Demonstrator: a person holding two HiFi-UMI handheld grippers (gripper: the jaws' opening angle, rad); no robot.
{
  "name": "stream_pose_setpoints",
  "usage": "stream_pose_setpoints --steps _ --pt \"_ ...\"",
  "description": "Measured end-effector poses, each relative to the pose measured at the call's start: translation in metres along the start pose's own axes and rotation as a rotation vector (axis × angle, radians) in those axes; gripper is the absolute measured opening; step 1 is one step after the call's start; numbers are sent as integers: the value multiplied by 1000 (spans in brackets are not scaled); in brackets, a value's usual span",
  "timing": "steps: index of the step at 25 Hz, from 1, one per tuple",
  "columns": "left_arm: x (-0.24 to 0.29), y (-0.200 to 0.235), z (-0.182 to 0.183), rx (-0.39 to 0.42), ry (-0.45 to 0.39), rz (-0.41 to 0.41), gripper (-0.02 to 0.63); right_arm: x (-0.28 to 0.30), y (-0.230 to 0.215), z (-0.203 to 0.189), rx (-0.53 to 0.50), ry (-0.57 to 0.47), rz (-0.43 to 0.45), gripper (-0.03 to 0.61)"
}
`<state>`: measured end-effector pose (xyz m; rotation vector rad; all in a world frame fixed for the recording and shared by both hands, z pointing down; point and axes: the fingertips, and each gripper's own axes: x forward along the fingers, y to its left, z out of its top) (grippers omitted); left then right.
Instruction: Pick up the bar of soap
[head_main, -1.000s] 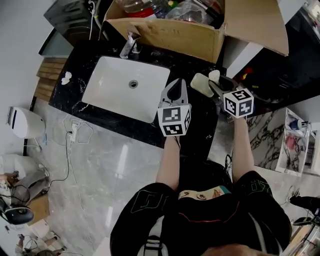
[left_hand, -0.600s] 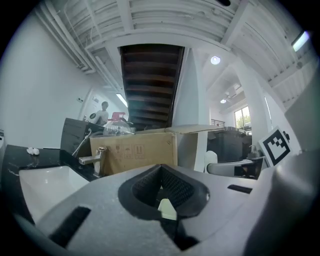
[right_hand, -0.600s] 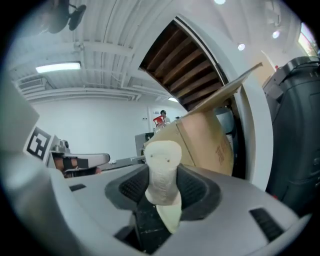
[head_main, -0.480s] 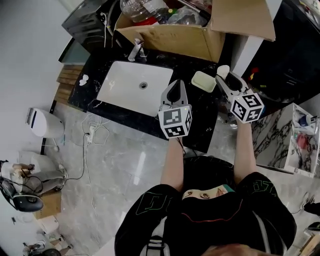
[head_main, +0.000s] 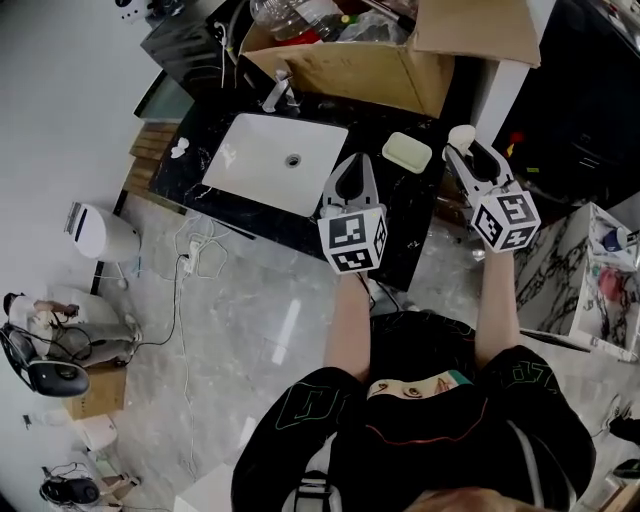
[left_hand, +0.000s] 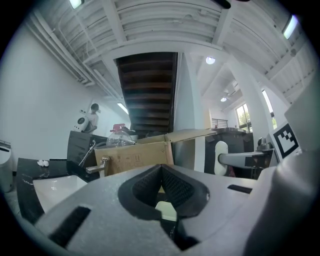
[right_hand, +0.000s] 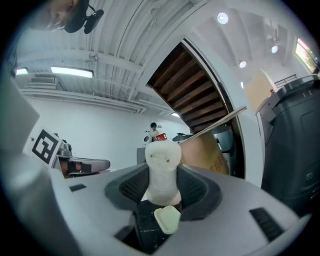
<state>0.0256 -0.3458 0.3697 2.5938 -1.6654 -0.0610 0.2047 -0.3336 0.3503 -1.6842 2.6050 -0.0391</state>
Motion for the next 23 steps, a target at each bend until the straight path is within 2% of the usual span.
stream_pose_setpoints --steps 8,15,23 --pt "-8 -12 -8 4 12 24 8 -14 -8 -8 -3 5 7 179" --pt "-8 -30 -6 20 11 30 8 -24 -22 -1 -52 3 -4 179" --pt "3 -21 -12 15 8 38 8 -11 -25 -8 -57 0 3 178"
